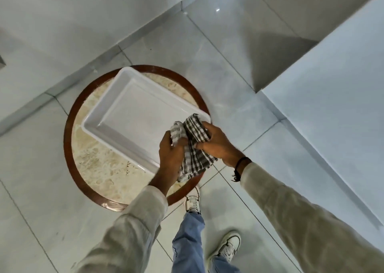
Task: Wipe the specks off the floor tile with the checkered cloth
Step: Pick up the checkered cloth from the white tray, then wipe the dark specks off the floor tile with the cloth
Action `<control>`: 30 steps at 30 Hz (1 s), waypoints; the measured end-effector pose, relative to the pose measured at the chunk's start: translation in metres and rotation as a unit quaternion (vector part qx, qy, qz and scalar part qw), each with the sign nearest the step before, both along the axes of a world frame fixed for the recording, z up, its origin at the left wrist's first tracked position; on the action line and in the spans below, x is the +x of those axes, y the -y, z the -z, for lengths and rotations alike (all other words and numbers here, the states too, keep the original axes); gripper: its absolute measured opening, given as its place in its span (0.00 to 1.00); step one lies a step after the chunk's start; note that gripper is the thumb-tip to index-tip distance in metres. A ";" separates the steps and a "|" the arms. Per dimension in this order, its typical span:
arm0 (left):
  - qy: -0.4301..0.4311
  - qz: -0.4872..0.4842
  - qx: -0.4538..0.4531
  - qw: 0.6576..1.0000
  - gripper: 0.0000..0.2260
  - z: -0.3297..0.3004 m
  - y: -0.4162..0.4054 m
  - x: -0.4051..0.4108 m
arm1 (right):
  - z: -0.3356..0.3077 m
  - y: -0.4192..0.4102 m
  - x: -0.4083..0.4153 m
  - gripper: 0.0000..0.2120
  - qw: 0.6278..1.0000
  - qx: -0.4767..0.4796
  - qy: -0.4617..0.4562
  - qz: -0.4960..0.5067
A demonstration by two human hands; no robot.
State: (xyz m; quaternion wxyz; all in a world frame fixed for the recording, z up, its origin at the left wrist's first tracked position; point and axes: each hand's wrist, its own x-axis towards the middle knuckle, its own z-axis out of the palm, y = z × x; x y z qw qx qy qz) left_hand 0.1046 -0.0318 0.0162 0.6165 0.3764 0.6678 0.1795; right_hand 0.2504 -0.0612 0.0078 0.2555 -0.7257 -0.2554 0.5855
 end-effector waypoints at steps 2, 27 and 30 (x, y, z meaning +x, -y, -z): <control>0.027 0.037 0.007 0.999 0.07 -0.023 0.025 0.024 | -0.028 0.037 0.014 0.29 1.000 0.020 0.018 0.008; -0.198 0.703 0.282 0.622 0.26 0.254 0.287 0.137 | 0.230 0.497 0.098 0.13 0.830 -0.156 0.154 0.513; -0.229 0.711 0.326 0.580 0.28 0.377 0.296 0.138 | 0.349 0.502 0.103 0.12 0.837 -0.167 0.234 0.466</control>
